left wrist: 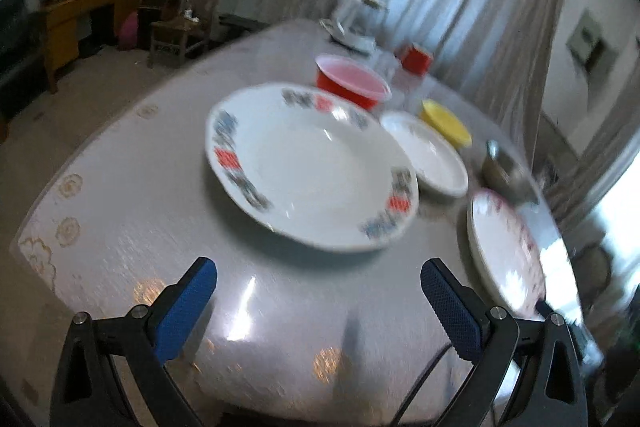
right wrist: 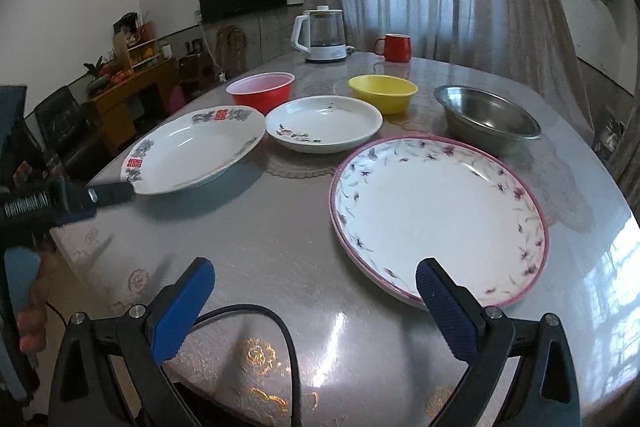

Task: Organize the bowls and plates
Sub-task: 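Reach the right gripper to the red-print white plate and grasp its rim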

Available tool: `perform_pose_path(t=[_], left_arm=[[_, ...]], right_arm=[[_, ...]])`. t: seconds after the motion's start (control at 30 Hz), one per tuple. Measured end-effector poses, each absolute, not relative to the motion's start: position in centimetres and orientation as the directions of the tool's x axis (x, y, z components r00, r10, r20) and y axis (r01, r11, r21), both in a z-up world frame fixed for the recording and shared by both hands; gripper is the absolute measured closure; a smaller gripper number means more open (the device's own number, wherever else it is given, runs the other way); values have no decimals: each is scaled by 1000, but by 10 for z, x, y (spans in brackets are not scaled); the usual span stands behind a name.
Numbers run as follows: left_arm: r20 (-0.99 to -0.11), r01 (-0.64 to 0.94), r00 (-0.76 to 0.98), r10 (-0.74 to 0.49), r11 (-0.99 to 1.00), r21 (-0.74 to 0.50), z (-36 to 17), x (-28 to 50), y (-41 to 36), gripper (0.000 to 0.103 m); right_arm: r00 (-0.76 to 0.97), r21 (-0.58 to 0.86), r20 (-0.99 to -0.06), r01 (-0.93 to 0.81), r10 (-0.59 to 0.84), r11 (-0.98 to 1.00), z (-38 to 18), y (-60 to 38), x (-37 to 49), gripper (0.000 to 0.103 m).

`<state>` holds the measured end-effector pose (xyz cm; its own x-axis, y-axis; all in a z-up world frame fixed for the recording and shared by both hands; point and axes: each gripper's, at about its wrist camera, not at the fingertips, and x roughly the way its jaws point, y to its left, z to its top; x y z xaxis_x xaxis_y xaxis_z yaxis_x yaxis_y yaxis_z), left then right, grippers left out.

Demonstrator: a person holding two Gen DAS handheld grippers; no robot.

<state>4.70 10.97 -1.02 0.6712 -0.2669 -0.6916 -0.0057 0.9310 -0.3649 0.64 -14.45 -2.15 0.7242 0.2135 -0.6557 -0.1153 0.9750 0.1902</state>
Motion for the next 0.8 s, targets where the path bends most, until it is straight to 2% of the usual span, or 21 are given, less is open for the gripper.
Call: perform_pose_path(t=[0.1,0.17,0.3,0.5,0.63,0.8], left_arm=[[-665,-56,710,-232,922,-382,-4,49,124,0],[-677,-90,710,-196,927,-363,-1,55,132,0],[-696,-119,704,-139,944,-308,-1,67,145,0],[-671,-83,727,-145,952,-294,2,88,158,0],[-662,-41,721,-204,941,-335,2,103,168,0],[-650,-44,732,-204,938,-343,2,113,174,0]], right_arm=[[712,189,-666,-129,223,974,-24,-141,10,4],[692,201,-679,-146,245,969,-26,-140,14,8],[662,243,-686,-185,303,952,-22,-139,29,9],[676,242,-653,-240,340,940,-9,-131,47,10],[645,297,-655,-260,394,919,-7,-127,68,18],[627,330,-658,-257,416,908,-5,-121,84,18]])
